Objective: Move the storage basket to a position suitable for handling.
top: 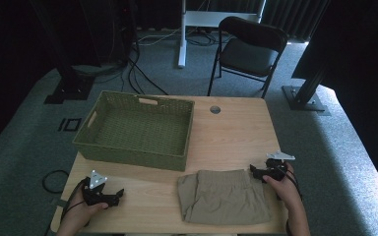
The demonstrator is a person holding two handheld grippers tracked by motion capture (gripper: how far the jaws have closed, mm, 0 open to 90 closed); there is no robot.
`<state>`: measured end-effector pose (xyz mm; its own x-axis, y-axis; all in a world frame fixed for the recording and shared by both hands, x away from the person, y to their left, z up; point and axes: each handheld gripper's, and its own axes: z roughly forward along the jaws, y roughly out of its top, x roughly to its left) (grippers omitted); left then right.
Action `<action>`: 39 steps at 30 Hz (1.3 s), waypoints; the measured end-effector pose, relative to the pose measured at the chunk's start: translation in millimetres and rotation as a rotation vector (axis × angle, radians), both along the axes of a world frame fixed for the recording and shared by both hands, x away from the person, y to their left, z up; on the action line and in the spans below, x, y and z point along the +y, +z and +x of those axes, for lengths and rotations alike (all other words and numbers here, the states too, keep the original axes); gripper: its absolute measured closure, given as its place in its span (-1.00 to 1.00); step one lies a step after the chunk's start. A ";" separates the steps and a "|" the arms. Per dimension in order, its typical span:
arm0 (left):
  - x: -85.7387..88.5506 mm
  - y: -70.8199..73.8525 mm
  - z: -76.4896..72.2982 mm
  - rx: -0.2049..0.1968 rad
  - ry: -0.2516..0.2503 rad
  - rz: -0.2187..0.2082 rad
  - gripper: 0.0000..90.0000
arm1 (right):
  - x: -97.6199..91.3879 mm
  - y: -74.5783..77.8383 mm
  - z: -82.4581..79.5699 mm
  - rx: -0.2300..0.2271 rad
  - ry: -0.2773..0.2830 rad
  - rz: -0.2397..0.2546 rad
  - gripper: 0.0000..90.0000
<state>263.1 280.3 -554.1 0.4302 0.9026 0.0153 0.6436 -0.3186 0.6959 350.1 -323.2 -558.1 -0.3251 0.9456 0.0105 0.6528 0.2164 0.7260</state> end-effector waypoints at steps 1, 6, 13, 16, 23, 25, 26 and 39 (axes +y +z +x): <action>0.2 -0.1 -0.1 0.000 -0.003 -0.001 -0.88 | 0.0 0.0 0.1 0.000 0.000 0.000 -0.76; 3.8 0.0 0.1 -0.003 -0.030 -0.007 -0.88 | 0.4 0.1 1.5 -0.001 0.000 0.000 -0.76; 15.7 0.2 0.4 -0.005 -0.021 -0.005 -0.86 | 0.6 0.3 4.0 -0.001 -0.013 0.009 -0.76; 19.9 0.2 0.8 -0.005 -0.013 -0.010 -0.86 | 1.2 0.5 5.1 0.000 -0.024 0.004 -0.76; 31.1 3.8 3.8 -0.010 0.003 -0.003 -0.86 | 2.6 6.7 8.9 -0.009 -0.030 0.045 -0.76; 33.2 6.2 4.0 -0.018 -0.001 0.007 -0.86 | 4.4 9.8 10.0 -0.011 -0.023 0.050 -0.76; 33.9 7.0 4.1 -0.019 -0.003 0.010 -0.86 | 5.7 11.4 10.6 -0.013 -0.016 0.044 -0.76; 47.9 28.9 6.3 -0.064 0.008 -0.022 -0.86 | 33.5 41.0 20.8 -0.061 0.066 0.062 -0.76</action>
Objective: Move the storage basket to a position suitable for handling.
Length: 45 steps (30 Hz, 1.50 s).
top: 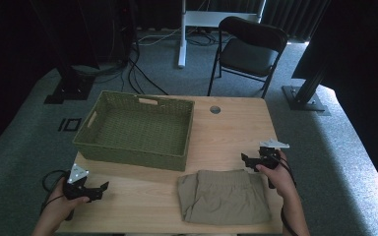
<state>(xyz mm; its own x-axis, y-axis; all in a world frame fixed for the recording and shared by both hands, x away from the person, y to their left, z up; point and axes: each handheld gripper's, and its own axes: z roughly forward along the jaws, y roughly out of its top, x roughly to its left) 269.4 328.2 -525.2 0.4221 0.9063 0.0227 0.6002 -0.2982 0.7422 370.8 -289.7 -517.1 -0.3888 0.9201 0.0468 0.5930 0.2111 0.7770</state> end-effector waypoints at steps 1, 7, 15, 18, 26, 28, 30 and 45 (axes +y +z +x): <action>0.8 1.1 0.3 -0.004 0.003 -0.002 -0.86 | 2.2 1.5 0.4 -0.004 0.005 -0.001 -0.76; 3.8 7.1 0.5 -0.018 0.006 -0.006 -0.86 | 12.6 7.9 1.5 -0.020 0.025 0.008 -0.76; 11.3 18.2 0.1 -0.041 0.014 -0.010 -0.86 | 27.7 20.7 0.7 -0.043 0.065 0.019 -0.76; 14.5 22.4 1.5 -0.052 0.020 -0.009 -0.86 | 34.6 26.5 0.1 -0.057 0.082 0.024 -0.76; 26.5 28.1 5.9 -0.080 0.051 -0.044 -0.86 | 55.3 35.7 -2.7 -0.079 0.136 0.032 -0.76; 28.9 28.9 6.3 -0.079 0.056 -0.052 -0.86 | 66.8 41.2 -4.3 -0.092 0.168 0.031 -0.76; 30.7 31.4 6.8 -0.087 0.058 -0.048 -0.86 | 72.4 44.5 -4.9 -0.097 0.184 0.032 -0.76; 47.9 62.3 29.7 -0.160 0.096 -0.083 -0.86 | 119.0 63.6 -7.0 -0.134 0.286 0.062 -0.76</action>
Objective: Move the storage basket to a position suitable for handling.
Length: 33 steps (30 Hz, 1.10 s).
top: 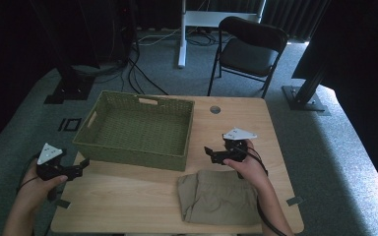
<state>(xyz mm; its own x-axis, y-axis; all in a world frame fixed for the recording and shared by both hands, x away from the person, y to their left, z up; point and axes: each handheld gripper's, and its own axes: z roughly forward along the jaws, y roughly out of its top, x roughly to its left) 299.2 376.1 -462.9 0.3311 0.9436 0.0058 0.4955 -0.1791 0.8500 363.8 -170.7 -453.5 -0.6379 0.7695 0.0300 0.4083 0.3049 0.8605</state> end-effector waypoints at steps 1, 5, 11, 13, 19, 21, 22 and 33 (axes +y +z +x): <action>1.3 1.3 2.3 -0.003 0.003 0.002 -0.86 | 3.4 0.7 0.0 -0.001 0.008 -0.001 -0.75; 6.6 3.5 10.9 -0.017 0.036 -0.018 -0.86 | 16.6 2.8 0.9 -0.010 0.018 0.002 -0.71; 13.7 4.1 22.3 -0.013 0.065 -0.037 -0.86 | 34.9 5.4 2.6 -0.014 0.036 0.026 -0.71; 15.7 5.7 26.0 -0.018 0.077 -0.039 -0.79 | 41.3 5.2 3.3 -0.014 0.042 0.029 -0.71; 21.0 9.1 42.1 -0.041 0.099 -0.027 -0.72 | 57.9 2.8 4.7 -0.011 0.066 0.016 -0.71; 22.5 9.4 47.8 -0.047 0.124 -0.051 -0.68 | 61.5 1.1 6.0 -0.007 0.064 0.011 -0.71; 23.1 9.6 50.4 -0.049 0.118 -0.053 -0.65 | 63.0 0.2 6.8 -0.006 0.061 0.015 -0.71; 23.3 -4.3 72.8 -0.070 0.179 -0.001 -0.10 | 74.4 -1.9 9.4 -0.014 0.050 -0.002 -0.48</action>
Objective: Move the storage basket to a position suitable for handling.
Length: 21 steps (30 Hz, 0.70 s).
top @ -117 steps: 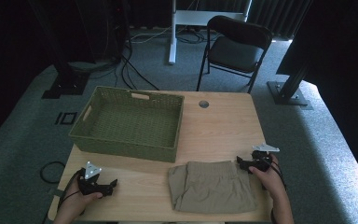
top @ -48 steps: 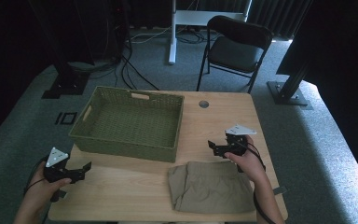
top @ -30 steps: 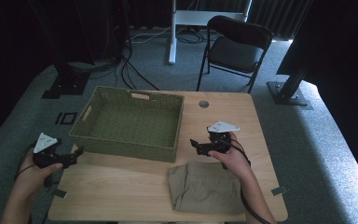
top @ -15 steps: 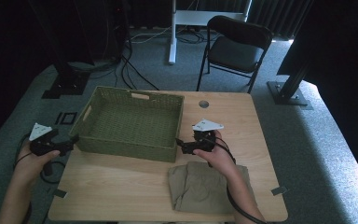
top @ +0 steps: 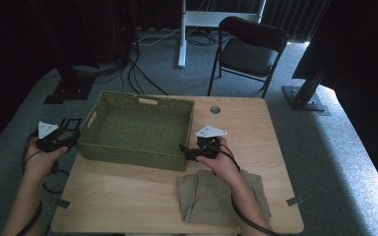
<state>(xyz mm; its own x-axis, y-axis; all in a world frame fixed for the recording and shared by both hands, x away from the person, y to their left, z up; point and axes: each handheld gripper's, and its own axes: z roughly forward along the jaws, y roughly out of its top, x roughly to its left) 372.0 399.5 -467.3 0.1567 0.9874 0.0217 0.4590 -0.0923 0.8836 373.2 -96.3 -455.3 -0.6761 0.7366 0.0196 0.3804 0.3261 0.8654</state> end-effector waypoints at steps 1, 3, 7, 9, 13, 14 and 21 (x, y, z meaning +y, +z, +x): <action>-0.6 -1.4 0.6 0.004 -0.008 0.001 0.05 | 0.3 -1.2 0.0 0.006 -0.008 0.001 -0.34; -2.4 -3.8 1.5 0.012 -0.019 0.000 0.08 | 0.4 -1.9 -0.1 0.014 -0.007 0.003 -0.32; -4.3 -7.6 3.4 0.042 -0.055 -0.012 0.38 | 4.0 -7.3 -0.5 0.030 -0.005 0.009 -0.23; -6.2 -7.7 4.4 0.048 -0.055 -0.011 0.43 | 7.0 -9.1 -1.2 0.027 -0.006 0.007 -0.19; -10.6 -7.9 6.7 0.076 -0.035 -0.044 0.75 | 11.9 -10.4 -2.2 0.029 -0.009 -0.009 -0.11; -12.2 -7.8 6.9 0.078 -0.027 -0.034 0.80 | 13.0 -9.7 -2.9 0.042 -0.009 -0.007 -0.05; -18.1 -7.5 5.8 0.078 -0.006 -0.019 0.88 | 17.6 -6.7 -7.2 0.016 -0.005 -0.057 0.07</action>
<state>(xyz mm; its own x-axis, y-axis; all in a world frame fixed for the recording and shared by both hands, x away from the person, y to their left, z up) 377.7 381.4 -474.8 0.1631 0.9866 -0.0093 0.5261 -0.0790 0.8468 366.0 -78.7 -462.0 -0.6720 0.7405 -0.0119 0.3960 0.3728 0.8392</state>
